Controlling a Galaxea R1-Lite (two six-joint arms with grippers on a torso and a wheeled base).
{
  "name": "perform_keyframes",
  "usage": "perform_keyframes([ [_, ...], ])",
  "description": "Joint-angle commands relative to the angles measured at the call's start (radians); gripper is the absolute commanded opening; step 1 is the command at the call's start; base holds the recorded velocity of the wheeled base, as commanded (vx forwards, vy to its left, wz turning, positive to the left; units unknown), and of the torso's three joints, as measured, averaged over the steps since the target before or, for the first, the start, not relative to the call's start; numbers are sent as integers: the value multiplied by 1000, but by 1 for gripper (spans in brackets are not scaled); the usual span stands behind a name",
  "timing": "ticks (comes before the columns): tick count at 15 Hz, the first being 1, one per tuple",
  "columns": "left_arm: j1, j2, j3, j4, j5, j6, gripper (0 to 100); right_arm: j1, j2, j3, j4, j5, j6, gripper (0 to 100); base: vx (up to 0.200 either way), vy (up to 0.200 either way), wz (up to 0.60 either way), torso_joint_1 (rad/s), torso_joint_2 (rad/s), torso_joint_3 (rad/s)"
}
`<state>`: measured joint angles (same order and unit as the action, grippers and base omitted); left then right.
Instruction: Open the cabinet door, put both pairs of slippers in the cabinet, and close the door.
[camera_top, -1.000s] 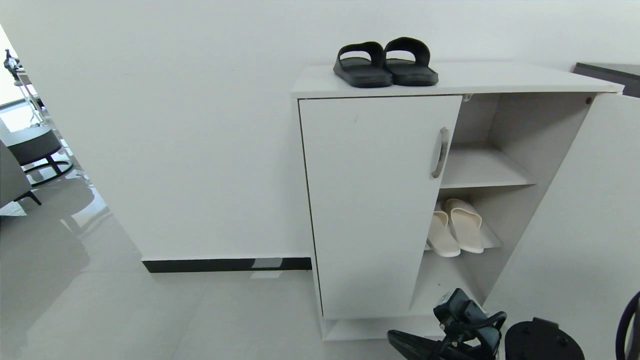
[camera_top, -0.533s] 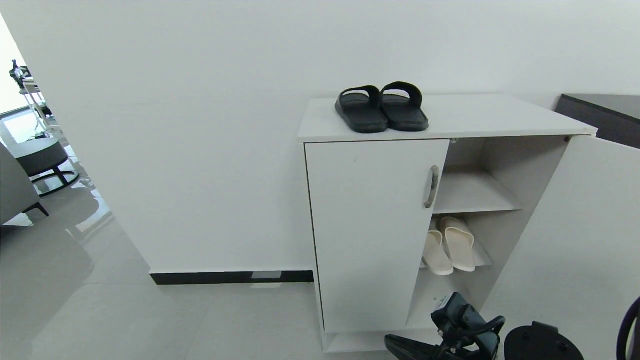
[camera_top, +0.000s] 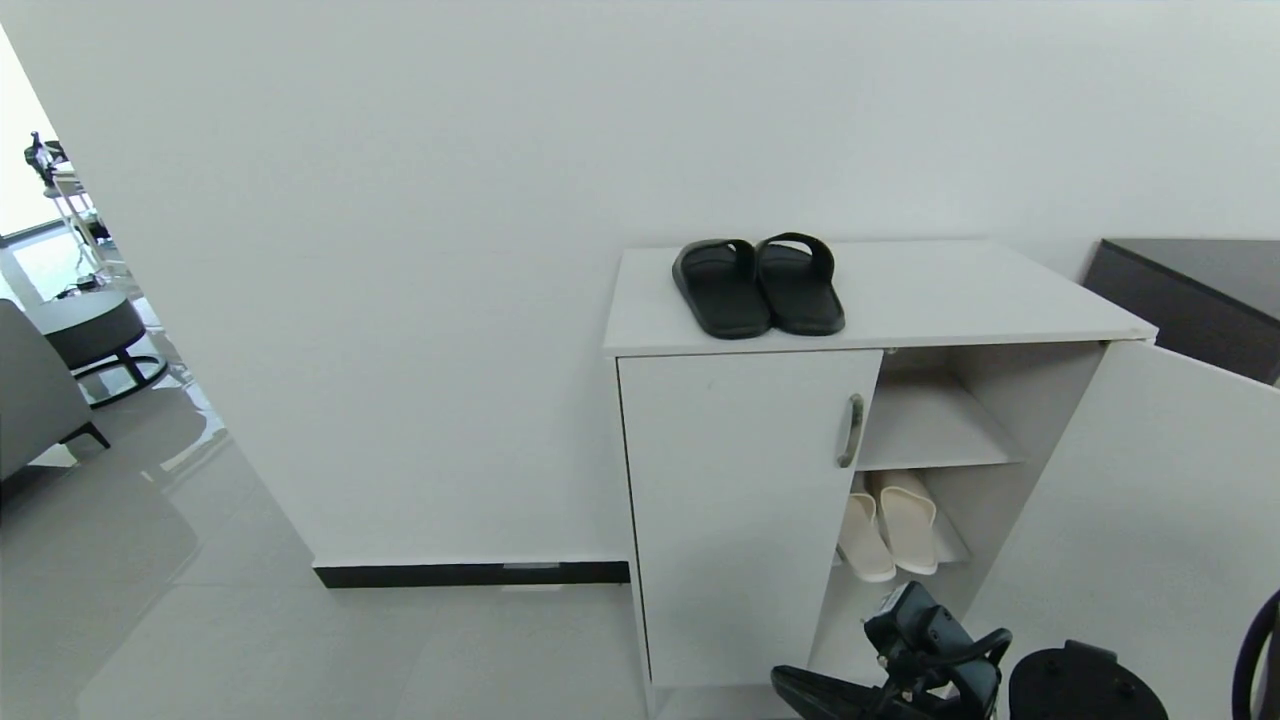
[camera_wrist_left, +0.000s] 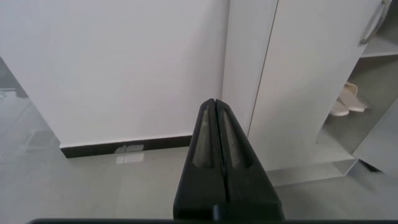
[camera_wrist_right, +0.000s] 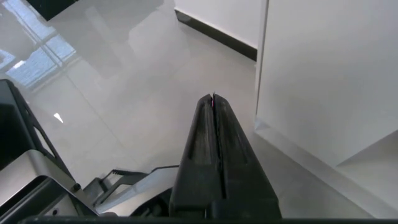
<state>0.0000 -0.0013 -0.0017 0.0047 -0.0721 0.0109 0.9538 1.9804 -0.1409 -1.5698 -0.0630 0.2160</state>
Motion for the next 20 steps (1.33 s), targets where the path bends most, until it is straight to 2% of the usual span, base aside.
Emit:
perform_keyframes([
  [1,0,1,0,0,0,0,0,0,3,0,-1,0,-1,0,0,0,0,237,-510,-286],
  [14,0,1,0,0,0,0,0,0,3,1,-1,0,0,0,0,0,0,258,-558,-298],
  [20,0,1,-1,0,0,-2,0,25,1,27,-1,-8,-26,0,0,0,0,193,-397,-203],
])
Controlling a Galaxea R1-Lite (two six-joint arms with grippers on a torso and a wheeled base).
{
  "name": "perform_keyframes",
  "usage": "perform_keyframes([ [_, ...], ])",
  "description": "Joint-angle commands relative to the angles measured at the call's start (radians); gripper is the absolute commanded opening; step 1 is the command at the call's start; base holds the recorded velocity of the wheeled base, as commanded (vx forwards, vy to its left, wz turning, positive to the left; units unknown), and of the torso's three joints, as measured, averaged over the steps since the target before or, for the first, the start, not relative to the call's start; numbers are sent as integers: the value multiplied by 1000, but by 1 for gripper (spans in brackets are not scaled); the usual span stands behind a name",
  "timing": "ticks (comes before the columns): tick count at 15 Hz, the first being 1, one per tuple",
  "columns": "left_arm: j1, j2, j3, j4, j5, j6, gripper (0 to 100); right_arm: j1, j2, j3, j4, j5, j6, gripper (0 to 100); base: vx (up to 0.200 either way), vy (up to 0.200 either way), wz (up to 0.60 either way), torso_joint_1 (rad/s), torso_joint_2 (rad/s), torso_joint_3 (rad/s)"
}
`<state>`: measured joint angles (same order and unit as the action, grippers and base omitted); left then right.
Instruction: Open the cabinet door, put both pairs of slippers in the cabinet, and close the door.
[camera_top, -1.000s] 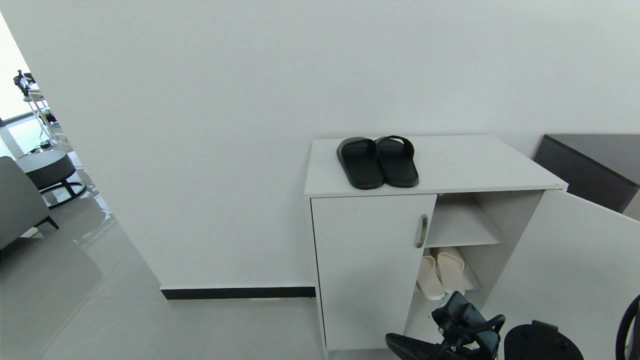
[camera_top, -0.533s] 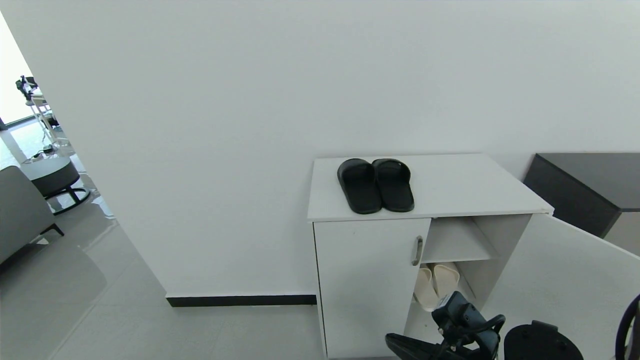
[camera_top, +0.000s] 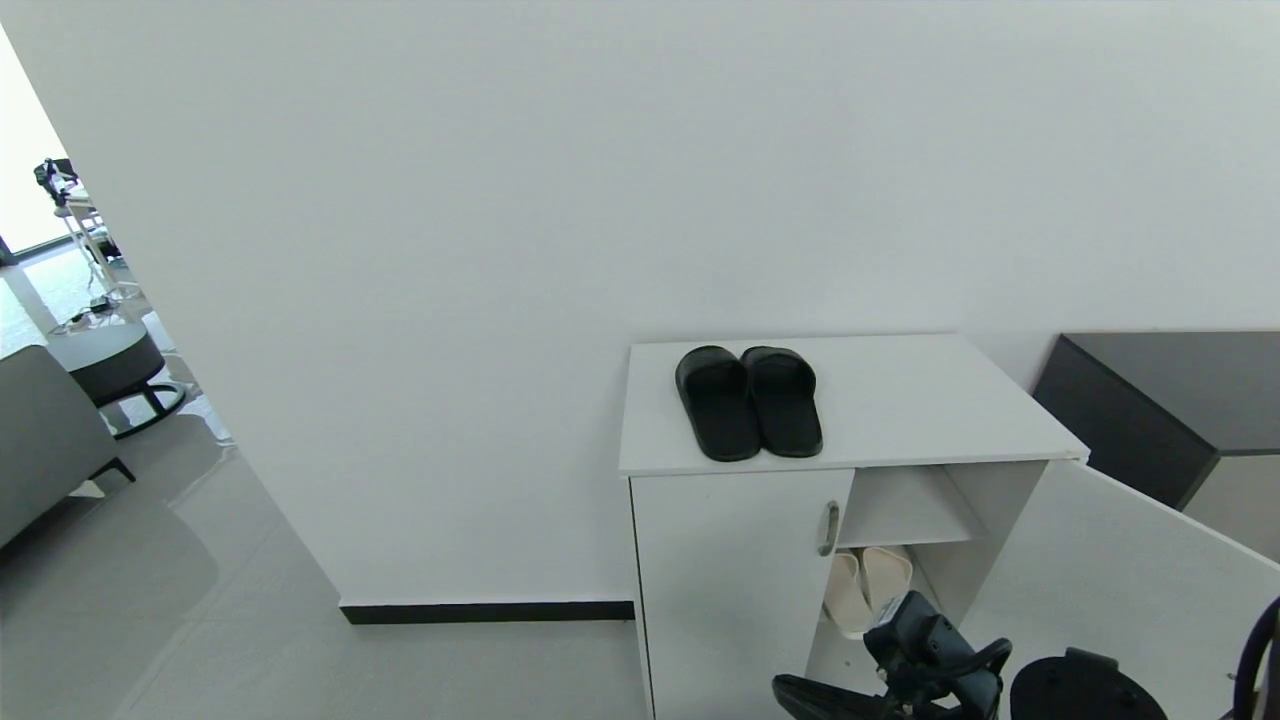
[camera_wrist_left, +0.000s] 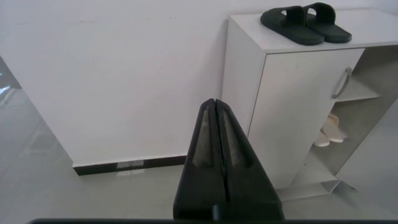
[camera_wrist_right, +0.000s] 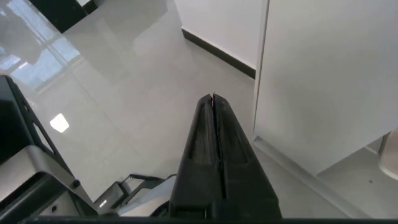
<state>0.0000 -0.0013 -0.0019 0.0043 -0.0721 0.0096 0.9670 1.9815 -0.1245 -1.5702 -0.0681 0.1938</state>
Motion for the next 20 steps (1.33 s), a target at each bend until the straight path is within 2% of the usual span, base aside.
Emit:
perform_keyframes([
  [1,0,1,0,0,0,0,0,24,-1,31,-1,-6,-45,0,0,0,0,46,-80,-41],
  [2,0,1,0,0,0,0,0,25,-52,8,-1,-13,-103,0,0,0,0,0,0,0],
  [3,0,1,0,0,2,0,0,24,-116,-60,78,-55,-94,0,0,0,0,0,0,0],
  [4,0,1,0,0,2,0,0,25,-207,-147,297,-128,-70,0,0,0,0,0,0,0],
  [5,0,1,0,0,0,0,0,35,-317,-256,588,-159,1,0,0,0,0,0,0,0],
  [6,0,1,0,0,2,0,0,52,-397,-365,846,-179,78,100,0,0,0,0,0,0],
  [7,0,1,0,0,2,0,0,50,-420,-465,1004,-243,121,100,0,0,0,0,0,0],
  [8,0,1,0,0,2,0,0,47,-414,-526,1055,-312,139,100,0,0,0,0,0,0],
  [9,0,1,0,0,0,0,0,44,-378,-584,1070,-418,148,100,0,0,0,0,0,0],
  [12,0,1,-1,0,0,0,0,27,-247,-673,1061,-634,150,100,0,0,0,0,0,0],
  [17,0,1,0,0,0,1,0,-27,-159,-658,993,-650,147,100,0,0,0,0,0,0],
  [20,0,1,0,0,0,1,0,-53,-127,-658,967,-650,141,100,200,0,0,-4,-6,2],
])
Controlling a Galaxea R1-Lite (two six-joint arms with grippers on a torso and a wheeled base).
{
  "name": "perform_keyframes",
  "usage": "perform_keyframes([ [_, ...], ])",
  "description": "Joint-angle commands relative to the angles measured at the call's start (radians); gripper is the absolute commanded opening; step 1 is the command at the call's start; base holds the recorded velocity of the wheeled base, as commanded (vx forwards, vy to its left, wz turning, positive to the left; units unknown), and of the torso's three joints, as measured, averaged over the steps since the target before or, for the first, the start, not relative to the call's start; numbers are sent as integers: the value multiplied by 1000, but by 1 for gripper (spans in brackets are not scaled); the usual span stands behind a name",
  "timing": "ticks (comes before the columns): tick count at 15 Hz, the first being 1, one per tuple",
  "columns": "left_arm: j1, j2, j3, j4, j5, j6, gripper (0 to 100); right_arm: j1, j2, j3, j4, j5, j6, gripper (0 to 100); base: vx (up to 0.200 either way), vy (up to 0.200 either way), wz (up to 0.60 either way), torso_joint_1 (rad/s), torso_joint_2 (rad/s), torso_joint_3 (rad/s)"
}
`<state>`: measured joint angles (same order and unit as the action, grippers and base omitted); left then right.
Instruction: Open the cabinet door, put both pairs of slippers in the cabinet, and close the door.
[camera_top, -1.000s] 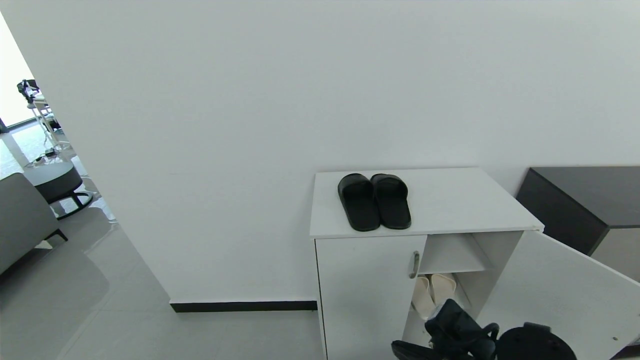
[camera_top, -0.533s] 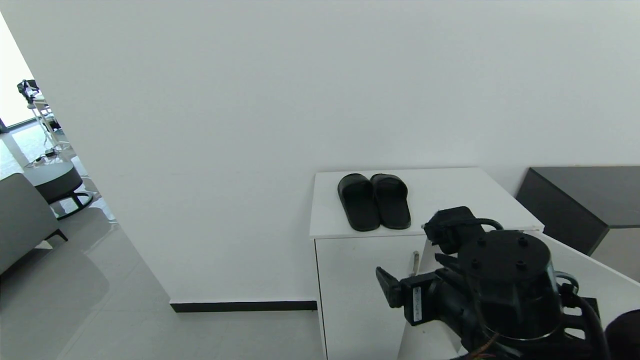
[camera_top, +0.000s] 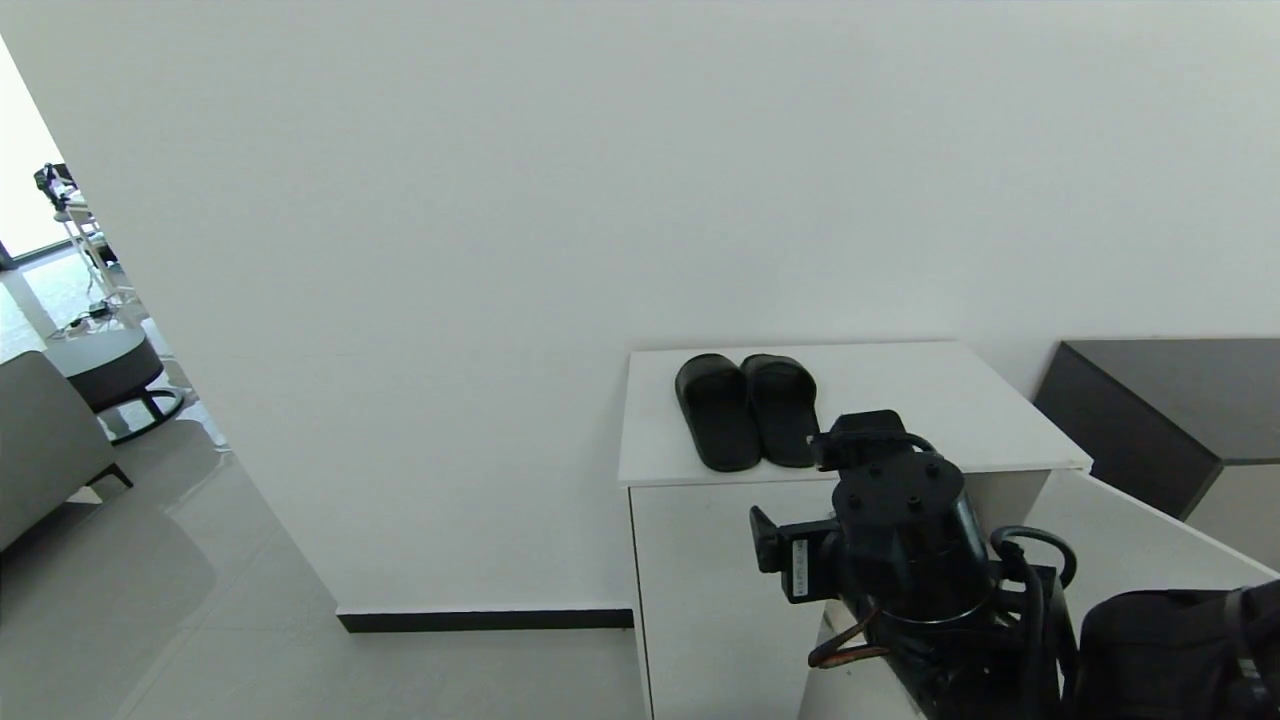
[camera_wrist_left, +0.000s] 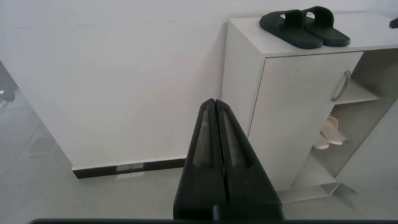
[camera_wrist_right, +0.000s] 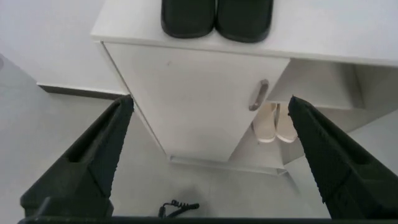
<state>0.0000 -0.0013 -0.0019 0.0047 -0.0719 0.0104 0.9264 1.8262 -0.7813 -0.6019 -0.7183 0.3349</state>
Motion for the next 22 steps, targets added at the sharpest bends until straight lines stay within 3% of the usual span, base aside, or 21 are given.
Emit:
perform_keyframes([
  [1,0,1,-1,0,0,0,0,-18,30,-3,-1,0,0,100,200,0,0,2,2,7],
  [9,0,1,0,0,0,0,0,-40,145,-88,-4,17,-10,100,200,0,0,4,3,2],
  [14,0,1,0,0,0,0,0,-120,274,-185,-90,115,-43,100,0,0,0,0,0,0],
  [22,0,1,0,0,0,0,0,-196,484,-463,-110,132,-129,100,0,0,0,0,0,0],
])
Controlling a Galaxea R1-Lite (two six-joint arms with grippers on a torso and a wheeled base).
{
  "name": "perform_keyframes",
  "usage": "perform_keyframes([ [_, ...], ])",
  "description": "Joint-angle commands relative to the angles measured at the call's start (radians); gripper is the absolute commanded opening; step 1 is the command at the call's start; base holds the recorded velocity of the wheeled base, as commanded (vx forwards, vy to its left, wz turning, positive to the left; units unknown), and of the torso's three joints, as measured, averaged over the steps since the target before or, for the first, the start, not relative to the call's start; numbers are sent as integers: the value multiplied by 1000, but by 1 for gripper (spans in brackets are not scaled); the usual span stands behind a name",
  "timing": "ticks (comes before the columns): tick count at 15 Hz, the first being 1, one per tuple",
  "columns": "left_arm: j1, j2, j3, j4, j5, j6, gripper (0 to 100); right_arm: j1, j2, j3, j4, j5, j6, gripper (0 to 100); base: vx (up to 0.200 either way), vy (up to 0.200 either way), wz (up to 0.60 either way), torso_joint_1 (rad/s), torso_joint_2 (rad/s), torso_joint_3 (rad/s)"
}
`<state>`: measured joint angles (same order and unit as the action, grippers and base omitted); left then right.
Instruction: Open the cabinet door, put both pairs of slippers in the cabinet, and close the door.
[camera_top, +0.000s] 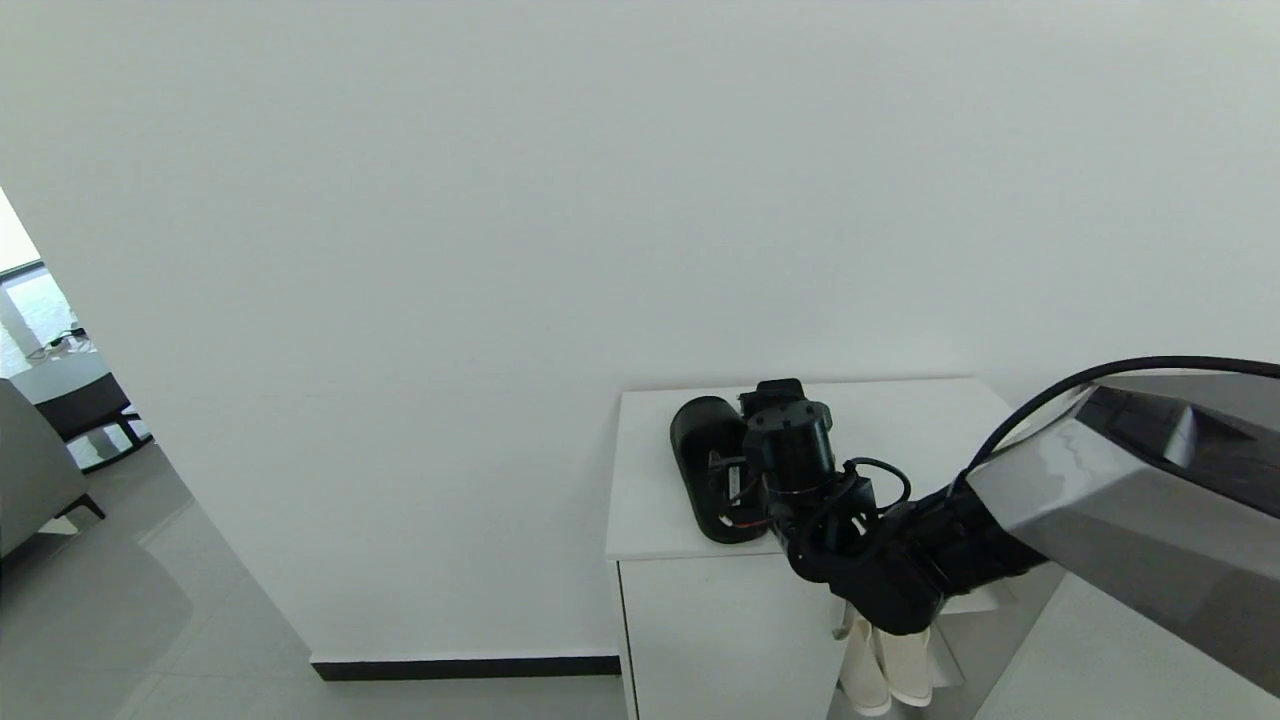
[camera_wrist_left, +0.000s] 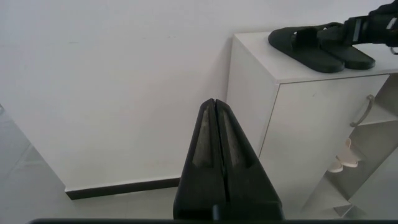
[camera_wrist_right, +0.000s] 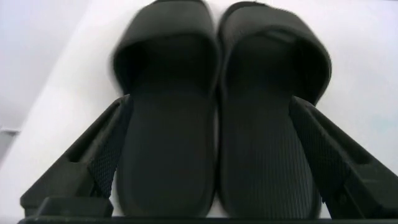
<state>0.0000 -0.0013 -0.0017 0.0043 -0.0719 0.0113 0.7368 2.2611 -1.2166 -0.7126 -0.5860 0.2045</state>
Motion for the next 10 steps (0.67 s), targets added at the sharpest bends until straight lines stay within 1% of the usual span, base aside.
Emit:
perform_keyframes([
  [1,0,1,0,0,1,-1,0,-20,69,-50,1,0,-8,100,0,0,0,0,0,0],
  [4,0,1,0,0,0,-1,0,-40,87,-80,1,34,-10,100,0,0,0,0,0,0],
  [10,0,1,0,0,1,-1,0,-88,195,-231,12,34,-36,100,0,0,0,0,0,0],
])
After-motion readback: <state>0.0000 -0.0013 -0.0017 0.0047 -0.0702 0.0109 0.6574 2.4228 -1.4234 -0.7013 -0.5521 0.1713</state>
